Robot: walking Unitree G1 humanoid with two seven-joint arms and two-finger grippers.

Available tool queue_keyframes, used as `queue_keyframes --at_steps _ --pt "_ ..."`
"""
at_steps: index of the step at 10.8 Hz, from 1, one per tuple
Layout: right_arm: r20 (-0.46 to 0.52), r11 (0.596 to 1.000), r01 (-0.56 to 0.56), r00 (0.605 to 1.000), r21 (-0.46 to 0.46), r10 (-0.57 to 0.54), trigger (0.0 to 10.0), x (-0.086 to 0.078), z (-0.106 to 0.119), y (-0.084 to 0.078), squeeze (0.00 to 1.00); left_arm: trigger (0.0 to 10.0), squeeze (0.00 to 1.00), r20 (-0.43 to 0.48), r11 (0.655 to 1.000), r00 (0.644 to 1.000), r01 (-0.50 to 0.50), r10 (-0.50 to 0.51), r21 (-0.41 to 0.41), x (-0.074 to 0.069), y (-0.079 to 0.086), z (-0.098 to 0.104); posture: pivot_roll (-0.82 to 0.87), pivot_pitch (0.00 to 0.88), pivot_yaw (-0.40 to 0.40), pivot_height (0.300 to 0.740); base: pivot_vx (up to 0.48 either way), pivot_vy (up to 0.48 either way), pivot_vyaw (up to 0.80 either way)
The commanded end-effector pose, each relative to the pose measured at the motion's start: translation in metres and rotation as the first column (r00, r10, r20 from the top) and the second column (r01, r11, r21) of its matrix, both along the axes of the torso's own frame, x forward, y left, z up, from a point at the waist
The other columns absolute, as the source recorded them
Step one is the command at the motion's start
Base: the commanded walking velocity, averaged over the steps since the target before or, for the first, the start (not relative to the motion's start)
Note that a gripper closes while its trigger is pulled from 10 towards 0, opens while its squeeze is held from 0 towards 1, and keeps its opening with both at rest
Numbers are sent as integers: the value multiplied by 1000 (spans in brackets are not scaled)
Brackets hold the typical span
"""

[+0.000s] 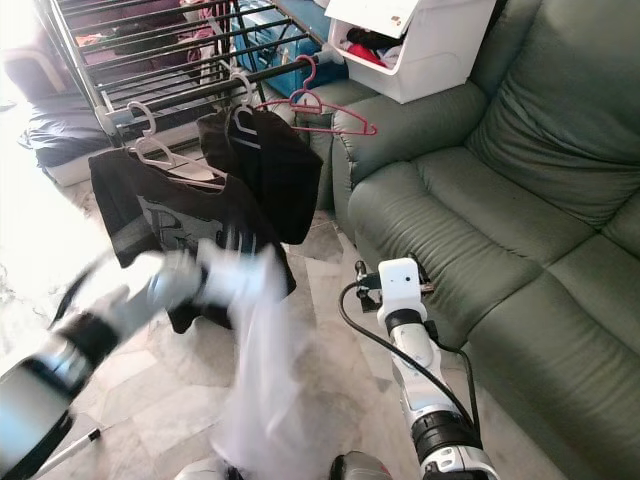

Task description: Hang hanger

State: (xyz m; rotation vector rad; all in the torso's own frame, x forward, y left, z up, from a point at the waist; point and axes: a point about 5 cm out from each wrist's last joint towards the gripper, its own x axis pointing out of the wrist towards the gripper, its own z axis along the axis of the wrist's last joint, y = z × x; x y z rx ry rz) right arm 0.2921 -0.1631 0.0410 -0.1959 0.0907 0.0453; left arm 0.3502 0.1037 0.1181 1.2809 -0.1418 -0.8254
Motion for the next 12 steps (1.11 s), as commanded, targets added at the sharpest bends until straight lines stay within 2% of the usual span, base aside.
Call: queue_keyframes --at_steps 1,2,5,7,9,10,11,12 --pt "5 1000 7 1000 5 -7 10000 3 2 0 0 10000 0 135 996 991 24 -13 -80 9 -4 26 -22 0 15 740 0 0 0" --pt "3 1000 7 1000 7 -7 10000 3 2 0 0 10000 0 184 984 983 41 -8 -172 10 -9 35 -22 0 17 740 0 0 0" --pt "-4 1000 7 1000 11 -7 10000 2 0 1 0 10000 0 221 964 974 21 40 -266 11 -6 37 -22 0 19 740 0 0 0" --pt "-13 1000 -3 1000 15 3 10000 2 -1 1 0 10000 0 188 932 973 -56 130 -359 18 -2 42 -21 0 15 740 0 0 0" --pt "-15 1000 -11 1000 17 11 10000 2 -1 1 0 10000 0 76 853 959 -206 274 -479 28 7 45 -23 0 14 740 0 0 0" --pt "-16 1000 -27 1000 17 27 10000 1 0 2 0 10000 0 48 849 960 -221 277 -479 27 7 40 -27 0 15 740 0 0 0" --pt "-8 999 -36 999 6 36 10000 -1 2 1 0 10000 0 -50 800 947 -296 318 -522 25 11 28 -29 0 16 740 0 0 0" --pt "16 999 -23 1000 22 23 10000 -5 5 -2 0 10000 0 -167 734 923 -379 348 -564 17 19 11 -35 0 20 740 0 0 0"
